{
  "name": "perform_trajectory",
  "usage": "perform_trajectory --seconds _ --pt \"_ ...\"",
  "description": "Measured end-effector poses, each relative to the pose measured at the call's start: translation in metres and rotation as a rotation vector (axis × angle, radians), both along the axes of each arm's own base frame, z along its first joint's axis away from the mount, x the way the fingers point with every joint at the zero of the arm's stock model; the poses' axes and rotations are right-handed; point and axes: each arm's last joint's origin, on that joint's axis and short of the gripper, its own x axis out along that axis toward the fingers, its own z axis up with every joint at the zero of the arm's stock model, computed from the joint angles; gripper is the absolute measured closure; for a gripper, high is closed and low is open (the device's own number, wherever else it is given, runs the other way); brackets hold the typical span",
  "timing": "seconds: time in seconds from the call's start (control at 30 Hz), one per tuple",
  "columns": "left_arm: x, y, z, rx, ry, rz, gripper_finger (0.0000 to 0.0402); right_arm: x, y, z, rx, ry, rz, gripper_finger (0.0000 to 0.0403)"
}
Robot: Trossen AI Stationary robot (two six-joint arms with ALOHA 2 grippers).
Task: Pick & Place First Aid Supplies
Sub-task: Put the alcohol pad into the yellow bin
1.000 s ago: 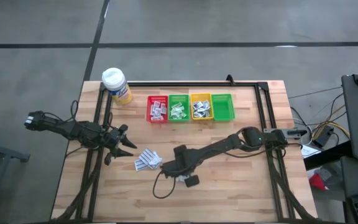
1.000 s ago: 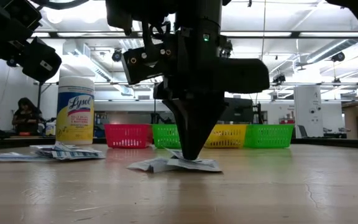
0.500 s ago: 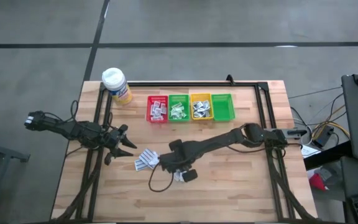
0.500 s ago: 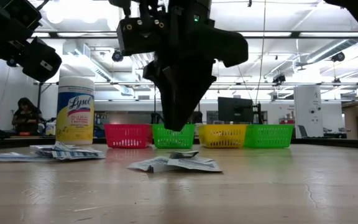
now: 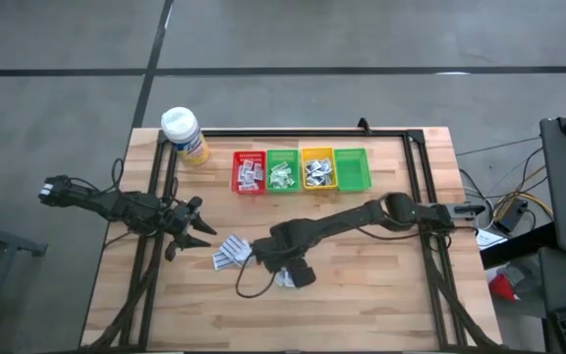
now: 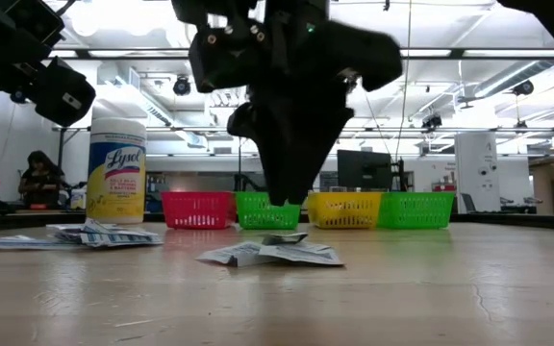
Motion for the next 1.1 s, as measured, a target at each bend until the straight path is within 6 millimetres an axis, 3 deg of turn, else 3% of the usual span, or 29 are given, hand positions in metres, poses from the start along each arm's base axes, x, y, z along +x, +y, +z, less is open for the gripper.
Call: perform_trajectory --seconds 0.23,0.6,1.1 --pt "0.000 0.000 0.000 0.024 -0.008 -0.007 0.0229 -0.005 0.019 -0.004 -0.033 -0.007 0.045 0.0264" --pt "0.000 0.000 0.000 0.027 -0.009 -0.007 0.0229 -0.002 0.020 -0.026 -0.110 0.001 -0.019 0.0282" --pt "0.000 0.000 0.000 0.028 -0.008 -0.005 0.0229 -0.003 0.017 -0.029 -0.216 -0.021 -0.040 0.0304"
